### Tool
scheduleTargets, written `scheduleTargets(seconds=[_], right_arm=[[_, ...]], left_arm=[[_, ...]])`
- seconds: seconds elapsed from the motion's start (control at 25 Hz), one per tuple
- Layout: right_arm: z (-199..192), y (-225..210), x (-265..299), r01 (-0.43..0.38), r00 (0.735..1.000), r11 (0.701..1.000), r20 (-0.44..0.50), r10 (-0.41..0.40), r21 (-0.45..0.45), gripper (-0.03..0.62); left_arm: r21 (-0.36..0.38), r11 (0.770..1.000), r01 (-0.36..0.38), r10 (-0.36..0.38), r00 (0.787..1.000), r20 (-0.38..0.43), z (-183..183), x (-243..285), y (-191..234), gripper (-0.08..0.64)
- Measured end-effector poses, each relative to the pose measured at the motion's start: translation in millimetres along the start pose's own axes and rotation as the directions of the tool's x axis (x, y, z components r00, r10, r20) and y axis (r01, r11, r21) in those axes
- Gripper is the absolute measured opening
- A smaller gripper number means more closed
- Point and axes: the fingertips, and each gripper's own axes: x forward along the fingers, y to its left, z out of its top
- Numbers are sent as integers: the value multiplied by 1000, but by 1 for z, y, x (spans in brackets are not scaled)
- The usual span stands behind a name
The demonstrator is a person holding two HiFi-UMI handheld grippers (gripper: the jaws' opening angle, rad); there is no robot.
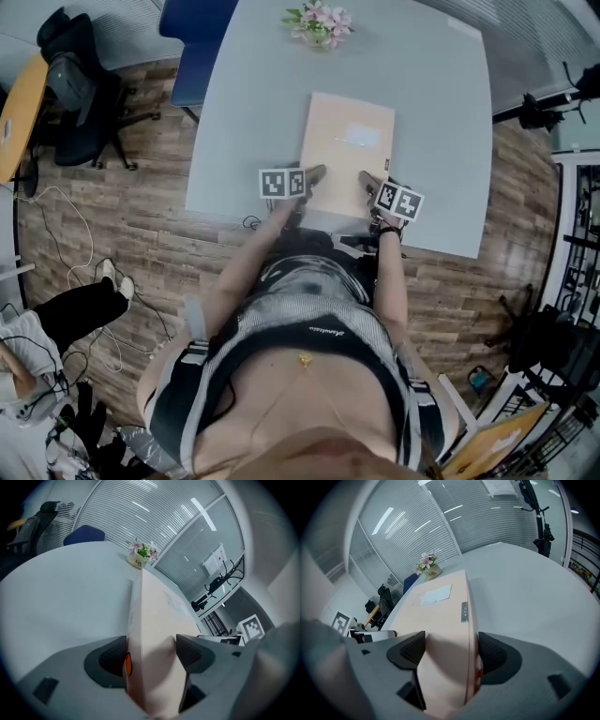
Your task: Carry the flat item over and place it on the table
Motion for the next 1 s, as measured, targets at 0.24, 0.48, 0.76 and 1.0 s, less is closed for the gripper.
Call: scheduleTargets(seconds=[0.24, 0.48, 0.76, 1.0], right_arm=[[0, -1, -1, -2, 1000, 1000, 11, 2, 8, 357], [3, 0, -5, -26, 999, 1000, 43, 25, 3, 362], [34, 9, -32, 12, 991, 986, 132, 10, -164, 346], [65, 28, -60, 36, 982, 950, 190, 24, -310, 274]], left_arm=[[-5, 1000, 11, -11, 1000, 22, 1, 0, 0, 328], [-24, 999, 42, -41, 998, 54, 3, -5, -3, 328], [70, 995, 69, -79, 987, 139, 21, -26, -18, 327], [164, 985, 59, -94, 973, 212, 49, -50, -41, 245]])
